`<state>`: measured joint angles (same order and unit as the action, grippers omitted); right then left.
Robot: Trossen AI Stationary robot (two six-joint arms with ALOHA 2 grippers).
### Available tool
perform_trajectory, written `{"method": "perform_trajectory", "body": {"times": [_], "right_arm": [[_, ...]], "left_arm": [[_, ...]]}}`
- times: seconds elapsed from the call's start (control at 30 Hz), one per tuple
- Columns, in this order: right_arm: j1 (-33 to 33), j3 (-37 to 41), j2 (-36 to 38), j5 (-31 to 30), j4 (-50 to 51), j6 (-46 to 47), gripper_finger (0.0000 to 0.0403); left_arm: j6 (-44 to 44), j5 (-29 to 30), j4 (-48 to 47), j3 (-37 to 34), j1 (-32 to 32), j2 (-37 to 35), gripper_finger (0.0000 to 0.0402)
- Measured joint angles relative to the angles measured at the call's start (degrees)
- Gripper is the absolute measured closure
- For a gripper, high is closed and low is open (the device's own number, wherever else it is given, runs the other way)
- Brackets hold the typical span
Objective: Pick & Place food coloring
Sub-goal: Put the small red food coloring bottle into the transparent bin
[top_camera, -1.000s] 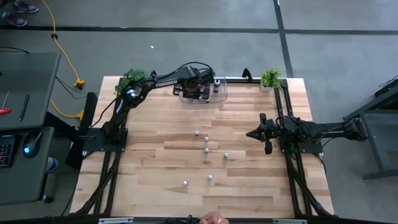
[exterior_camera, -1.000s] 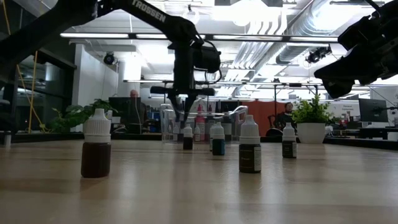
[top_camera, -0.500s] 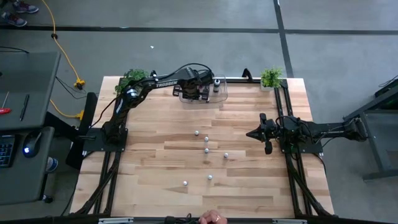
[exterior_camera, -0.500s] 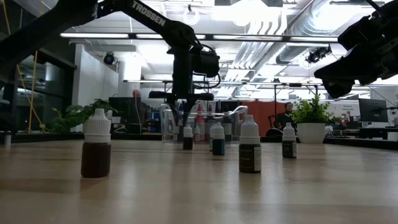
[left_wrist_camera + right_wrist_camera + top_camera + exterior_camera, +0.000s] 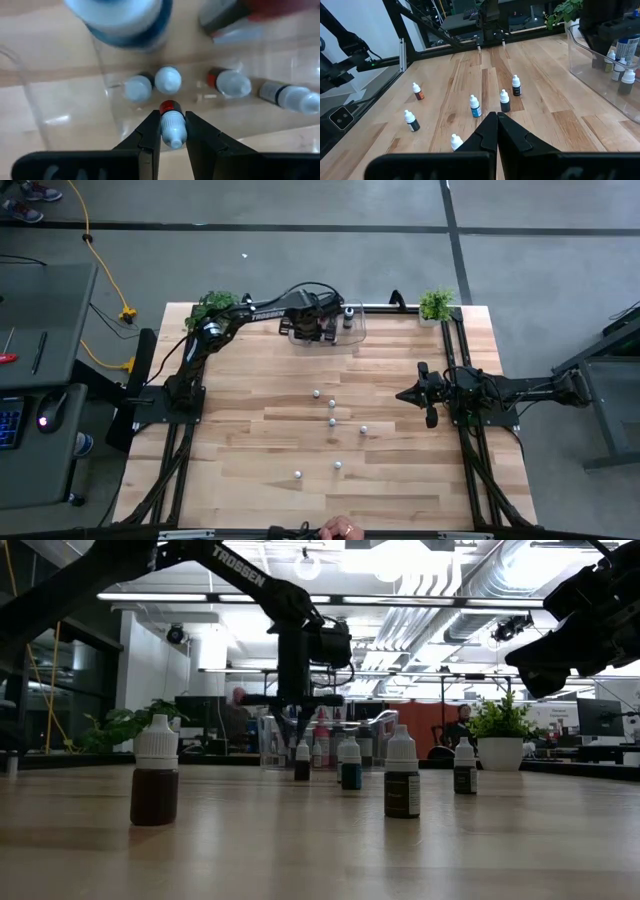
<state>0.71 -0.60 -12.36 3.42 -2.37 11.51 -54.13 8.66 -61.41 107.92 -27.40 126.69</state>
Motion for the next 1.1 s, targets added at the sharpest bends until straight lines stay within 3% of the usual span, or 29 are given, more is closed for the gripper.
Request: {"method": "perform_trajectory", "body": {"times": [0.4,0.77,1.1], "right_arm": [[0.0,0.0,0.0,0.02,0.0,0.0,0.0402],[0.0,0.0,0.0,0.0,0.0,0.0,0.0402],[0.01,0.0,0.0,0.0,0.02,0.0,0.0402]], "left_arm": [[-0.05,-0.61,1.75,-0.81,0.0,0.02,0.0334],[2.86,-0.59,1.77,-0.81,0.0,0.02,0.0259],[4.0,-0.15,1.88,0.07,0.0,0.04,0.025]]}}
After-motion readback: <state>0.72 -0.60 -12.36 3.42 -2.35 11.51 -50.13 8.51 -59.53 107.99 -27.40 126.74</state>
